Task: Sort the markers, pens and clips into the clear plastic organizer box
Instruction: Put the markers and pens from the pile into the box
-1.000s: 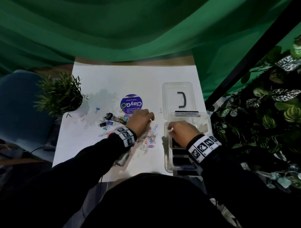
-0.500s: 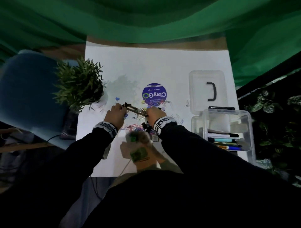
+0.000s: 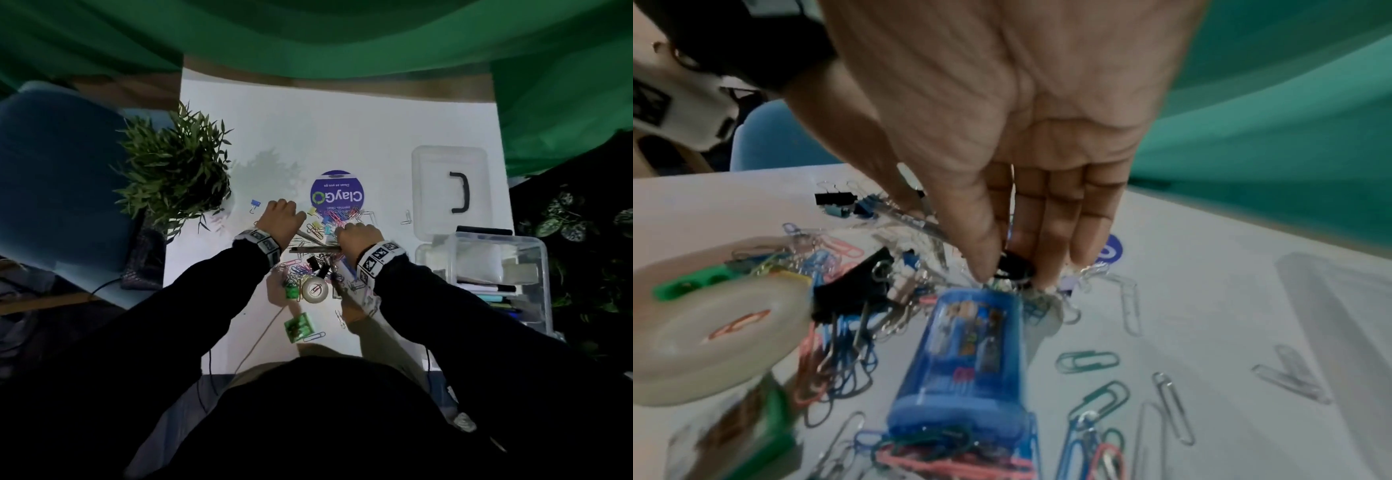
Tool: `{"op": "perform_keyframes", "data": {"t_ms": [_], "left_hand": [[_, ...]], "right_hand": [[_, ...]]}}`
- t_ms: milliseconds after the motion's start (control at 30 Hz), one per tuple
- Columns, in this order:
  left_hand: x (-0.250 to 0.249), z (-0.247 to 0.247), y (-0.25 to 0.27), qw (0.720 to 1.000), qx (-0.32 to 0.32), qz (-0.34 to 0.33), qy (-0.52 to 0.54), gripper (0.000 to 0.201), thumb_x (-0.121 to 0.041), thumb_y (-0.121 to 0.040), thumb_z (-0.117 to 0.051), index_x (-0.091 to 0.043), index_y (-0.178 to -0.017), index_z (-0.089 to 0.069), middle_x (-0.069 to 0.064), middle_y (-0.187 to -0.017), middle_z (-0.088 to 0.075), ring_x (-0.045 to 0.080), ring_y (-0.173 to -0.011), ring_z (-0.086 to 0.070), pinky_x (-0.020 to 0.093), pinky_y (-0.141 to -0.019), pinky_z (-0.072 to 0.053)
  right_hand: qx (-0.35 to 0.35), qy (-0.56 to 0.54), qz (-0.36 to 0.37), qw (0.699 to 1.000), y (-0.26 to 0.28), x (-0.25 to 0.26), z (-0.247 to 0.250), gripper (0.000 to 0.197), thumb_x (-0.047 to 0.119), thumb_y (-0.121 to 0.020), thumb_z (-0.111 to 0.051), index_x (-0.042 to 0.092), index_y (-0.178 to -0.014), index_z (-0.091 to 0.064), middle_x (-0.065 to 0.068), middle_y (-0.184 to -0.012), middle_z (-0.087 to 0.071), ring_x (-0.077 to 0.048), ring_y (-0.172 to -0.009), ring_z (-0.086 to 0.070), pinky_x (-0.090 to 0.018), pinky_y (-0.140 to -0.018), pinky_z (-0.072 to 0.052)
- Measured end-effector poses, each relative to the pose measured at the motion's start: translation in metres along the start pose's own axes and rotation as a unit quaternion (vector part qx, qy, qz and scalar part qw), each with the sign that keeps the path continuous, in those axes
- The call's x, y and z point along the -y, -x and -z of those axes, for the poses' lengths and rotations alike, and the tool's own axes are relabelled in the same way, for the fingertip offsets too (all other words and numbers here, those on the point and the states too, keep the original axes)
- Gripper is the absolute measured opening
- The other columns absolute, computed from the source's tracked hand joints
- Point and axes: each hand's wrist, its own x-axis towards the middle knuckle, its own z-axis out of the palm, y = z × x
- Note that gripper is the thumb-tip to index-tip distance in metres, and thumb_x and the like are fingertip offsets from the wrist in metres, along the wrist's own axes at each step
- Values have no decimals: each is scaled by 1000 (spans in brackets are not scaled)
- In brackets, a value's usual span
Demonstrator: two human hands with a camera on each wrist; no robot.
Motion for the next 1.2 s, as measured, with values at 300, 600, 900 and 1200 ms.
{"op": "perform_keyframes", "data": {"t_ms": [300,600,900,1200], "left_hand": [[-11,5,45,940,-113,60,316,6,-13,-92,-53,-14,-95,-49,9,-92,-56,30,-77,-50,38,-70,-38],[-76,41,60,867,-155,91,465,9,-21,-101,-38,-16,-103,-46,3,-94,-49,19,-75,-43,31,-64,-29],[-176,90,36,890,-181,-50,416,19,-31,-101,-40,-20,-107,-54,-1,-95,-56,19,-84,-52,30,-68,-37],[-267,103,10,942,-129,-166,262,19,-30,-98,-43,-19,-106,-57,4,-101,-65,24,-92,-60,33,-77,-43]], "right_hand": [[49,-118,-42,991,44,-18,-3,37,10,-92,-49,18,-127,-42,-15,-107,-65,-31,-91,-64,-33,-69,-45],[8,-278,-46,959,88,-38,-3,27,32,-102,-32,11,-109,-48,-19,-100,-63,-33,-88,-60,-34,-71,-42],[-118,-199,-80,970,209,-186,-16,21,19,-94,-55,23,-110,-68,-6,-110,-65,-26,-105,-60,-30,-86,-45],[-72,-217,-64,971,226,-207,-63,22,13,-88,-63,25,-105,-71,-4,-109,-61,-23,-105,-60,-33,-92,-48]]}}
